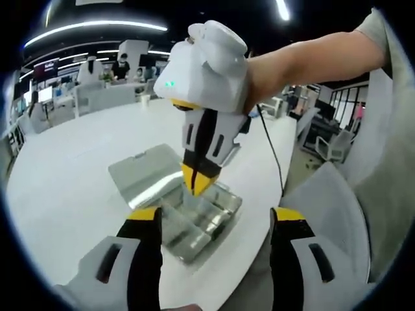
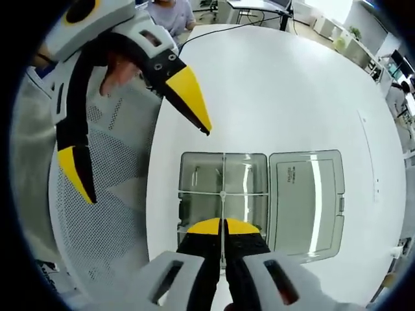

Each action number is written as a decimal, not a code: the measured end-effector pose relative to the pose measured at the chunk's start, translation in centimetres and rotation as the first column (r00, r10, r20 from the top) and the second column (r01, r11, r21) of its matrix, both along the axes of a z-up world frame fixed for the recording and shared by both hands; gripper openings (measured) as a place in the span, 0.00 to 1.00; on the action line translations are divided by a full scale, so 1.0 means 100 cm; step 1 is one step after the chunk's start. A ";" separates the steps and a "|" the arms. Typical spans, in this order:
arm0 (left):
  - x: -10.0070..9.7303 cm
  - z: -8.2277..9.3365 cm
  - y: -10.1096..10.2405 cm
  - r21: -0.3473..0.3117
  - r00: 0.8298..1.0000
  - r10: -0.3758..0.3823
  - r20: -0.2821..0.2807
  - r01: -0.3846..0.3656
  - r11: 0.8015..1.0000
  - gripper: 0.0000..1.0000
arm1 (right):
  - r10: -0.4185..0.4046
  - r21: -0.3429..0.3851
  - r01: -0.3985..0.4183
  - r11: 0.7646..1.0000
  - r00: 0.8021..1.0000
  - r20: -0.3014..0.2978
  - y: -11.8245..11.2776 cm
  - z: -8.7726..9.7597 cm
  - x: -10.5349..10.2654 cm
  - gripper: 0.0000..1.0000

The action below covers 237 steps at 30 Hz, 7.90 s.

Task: Insert the divider into the dual guide fixture by aligning both edges with the guide slots and pushing it downward to the bottom, including one-sided entry, uneven engagement, binding, and posture correction.

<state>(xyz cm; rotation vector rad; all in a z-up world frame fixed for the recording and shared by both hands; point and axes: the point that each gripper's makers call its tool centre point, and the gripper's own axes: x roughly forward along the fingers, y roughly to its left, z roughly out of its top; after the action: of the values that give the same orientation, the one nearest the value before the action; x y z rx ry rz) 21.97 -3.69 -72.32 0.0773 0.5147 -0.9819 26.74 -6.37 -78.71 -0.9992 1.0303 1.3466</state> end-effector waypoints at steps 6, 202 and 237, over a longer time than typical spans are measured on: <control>0.000 -0.001 0.001 0.000 1.000 0.002 -0.001 -0.002 1.000 0.66 | 0.009 -0.006 -0.009 1.000 1.000 -0.003 0.000 -0.002 0.000 0.00; -0.002 0.003 0.003 0.004 1.000 0.009 0.001 -0.009 1.000 0.67 | -0.015 0.036 0.016 0.999 0.999 -0.033 -0.001 -0.021 0.003 0.00; -0.001 0.001 0.001 0.001 1.000 0.005 0.000 -0.005 1.000 0.67 | 0.021 0.055 -0.019 0.998 0.999 -0.027 0.003 0.000 0.001 0.00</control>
<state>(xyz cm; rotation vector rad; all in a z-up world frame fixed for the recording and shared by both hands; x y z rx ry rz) 21.84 -3.55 -72.27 0.0763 0.5154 -0.9767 26.87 -6.08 -78.74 -0.9551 1.0016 1.4014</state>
